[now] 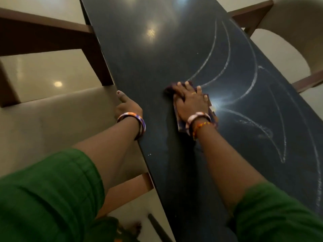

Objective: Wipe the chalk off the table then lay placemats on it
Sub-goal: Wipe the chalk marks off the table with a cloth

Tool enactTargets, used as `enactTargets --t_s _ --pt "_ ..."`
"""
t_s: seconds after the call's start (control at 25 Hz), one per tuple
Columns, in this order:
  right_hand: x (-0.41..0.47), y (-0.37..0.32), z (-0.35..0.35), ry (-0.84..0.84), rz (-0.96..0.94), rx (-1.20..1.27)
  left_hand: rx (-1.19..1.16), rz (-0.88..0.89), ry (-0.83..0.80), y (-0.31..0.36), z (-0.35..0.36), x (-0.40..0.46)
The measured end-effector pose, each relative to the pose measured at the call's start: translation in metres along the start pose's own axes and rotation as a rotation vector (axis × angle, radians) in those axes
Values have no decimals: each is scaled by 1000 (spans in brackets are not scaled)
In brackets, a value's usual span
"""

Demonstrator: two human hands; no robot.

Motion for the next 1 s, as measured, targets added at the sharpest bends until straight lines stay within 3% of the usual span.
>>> enactTargets --t_s 0.04,0.16,0.28,0.4,0.64,0.72,0.84,1.0 --pt "31 -2 -1 -2 18 14 -87 -65 26 -1 1 0" --pt "58 -6 -4 -7 31 59 -64 -70 70 0 5 1" --pt "-24 3 -4 49 -38 59 -59 -104 49 1 1 -6" --pt "-104 7 -5 52 19 22 -35 -118 24 2 -2 -8" --pt "61 -15 1 39 25 50 -15 -82 7 -1 2 -3" --pt "80 -18 -1 23 41 68 -14 -78 12 -1 3 -1" --pt "18 -6 -6 52 -18 58 -19 -76 3 0 2 -6" --pt "-86 -4 0 26 42 -58 -1 -93 -3 2 -1 -8"
Point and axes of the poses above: each hand's wrist, its own x-axis towards the middle knuckle, its own z-axis out of the palm, y = z × x, the point moved 3 cm from there along x, towards the middle knuckle, and after that the axes turned 4 degrees about y, right-handed, at the moved point
